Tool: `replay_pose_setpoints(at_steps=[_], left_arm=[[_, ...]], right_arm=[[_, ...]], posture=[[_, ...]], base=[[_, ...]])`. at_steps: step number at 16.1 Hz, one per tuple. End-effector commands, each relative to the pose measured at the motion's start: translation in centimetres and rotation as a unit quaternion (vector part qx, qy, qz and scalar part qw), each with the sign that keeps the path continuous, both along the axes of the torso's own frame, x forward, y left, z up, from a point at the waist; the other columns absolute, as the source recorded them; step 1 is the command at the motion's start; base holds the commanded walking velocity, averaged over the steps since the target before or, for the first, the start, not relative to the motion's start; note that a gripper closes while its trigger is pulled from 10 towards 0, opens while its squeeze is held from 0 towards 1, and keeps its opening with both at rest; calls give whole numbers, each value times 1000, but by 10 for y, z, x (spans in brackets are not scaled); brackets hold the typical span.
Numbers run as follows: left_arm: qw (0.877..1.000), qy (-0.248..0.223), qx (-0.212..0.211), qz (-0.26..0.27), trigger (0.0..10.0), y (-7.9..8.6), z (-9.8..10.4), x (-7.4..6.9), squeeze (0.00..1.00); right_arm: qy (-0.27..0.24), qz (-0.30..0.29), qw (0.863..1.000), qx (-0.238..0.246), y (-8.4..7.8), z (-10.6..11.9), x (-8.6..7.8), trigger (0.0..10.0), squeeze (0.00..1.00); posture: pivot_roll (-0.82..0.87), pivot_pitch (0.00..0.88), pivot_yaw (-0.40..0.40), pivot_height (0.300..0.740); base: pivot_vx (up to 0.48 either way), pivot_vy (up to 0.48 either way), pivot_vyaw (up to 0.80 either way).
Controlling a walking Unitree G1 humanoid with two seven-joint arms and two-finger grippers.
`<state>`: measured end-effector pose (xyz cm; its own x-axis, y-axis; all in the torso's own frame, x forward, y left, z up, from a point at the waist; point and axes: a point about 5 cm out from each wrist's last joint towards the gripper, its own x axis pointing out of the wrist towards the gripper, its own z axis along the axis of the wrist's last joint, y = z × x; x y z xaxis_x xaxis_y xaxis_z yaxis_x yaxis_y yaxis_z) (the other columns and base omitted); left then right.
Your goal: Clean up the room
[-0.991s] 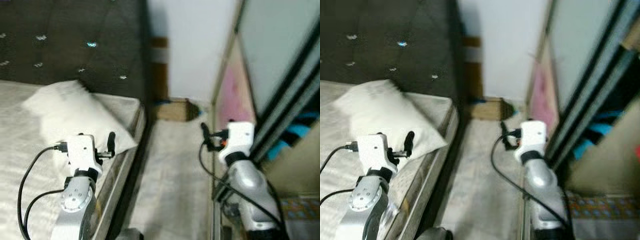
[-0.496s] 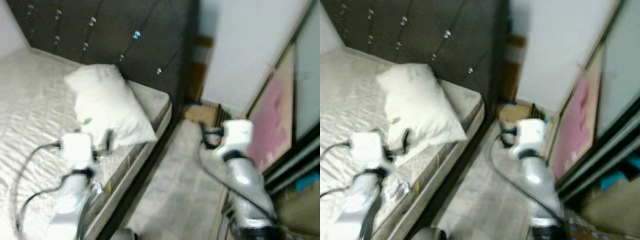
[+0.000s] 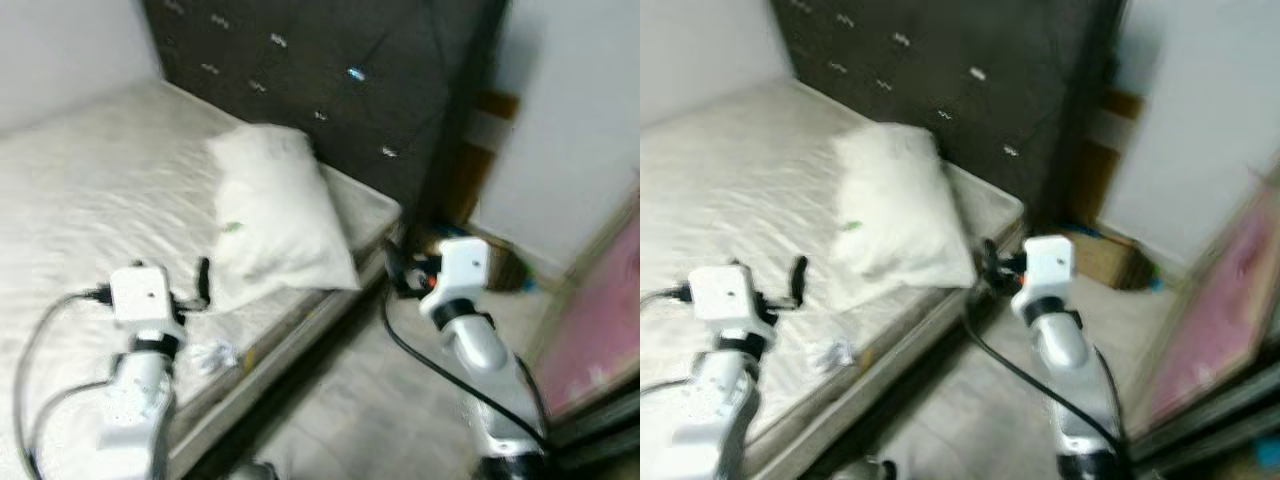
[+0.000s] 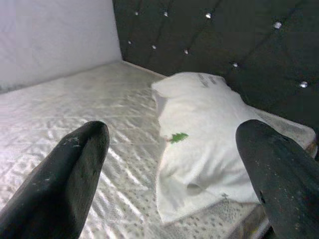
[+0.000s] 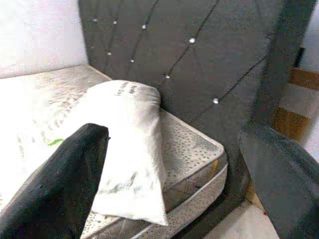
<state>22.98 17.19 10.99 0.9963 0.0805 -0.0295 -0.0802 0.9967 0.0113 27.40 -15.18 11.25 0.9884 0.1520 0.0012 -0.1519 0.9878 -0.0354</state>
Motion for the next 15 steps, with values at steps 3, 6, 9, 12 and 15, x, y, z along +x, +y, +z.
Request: replay_pose_setpoints(at_steps=[3, 6, 9, 12, 15], left_arm=[[1000, -5, -5, -10, 10000, 0, 2, -1, 0], [1000, -8, -5, -8, 10000, 1, 3, 0, 0], [1000, -9, -8, -10, 10000, 0, 3, 1, 0], [1000, -11, -8, -11, 10000, 0, 4, 3, 0], [1000, -16, -7, -11, 10000, 2, 6, 4, 0]], right_arm=[[-3, -4, 1000, 3, -1, 1, 1, 10000, 0], [-3, -1, 1000, 2, 0, 1, 2, 10000, 0], [-6, 2, 1000, -2, 0, 2, 4, 10000, 0], [-8, 4, 1000, -2, 2, 3, 6, 10000, 0], [-12, 3, 1000, -3, 2, 4, 8, 10000, 0]], posture=[[69, 20, -26, 740], [70, 15, -30, 740], [69, 18, -29, 740], [70, 24, -26, 740], [72, 30, -27, 740]], base=[[0, 0, 800], [0, 0, 800], [0, 0, 800], [0, 0, 800], [0, 0, 800]])
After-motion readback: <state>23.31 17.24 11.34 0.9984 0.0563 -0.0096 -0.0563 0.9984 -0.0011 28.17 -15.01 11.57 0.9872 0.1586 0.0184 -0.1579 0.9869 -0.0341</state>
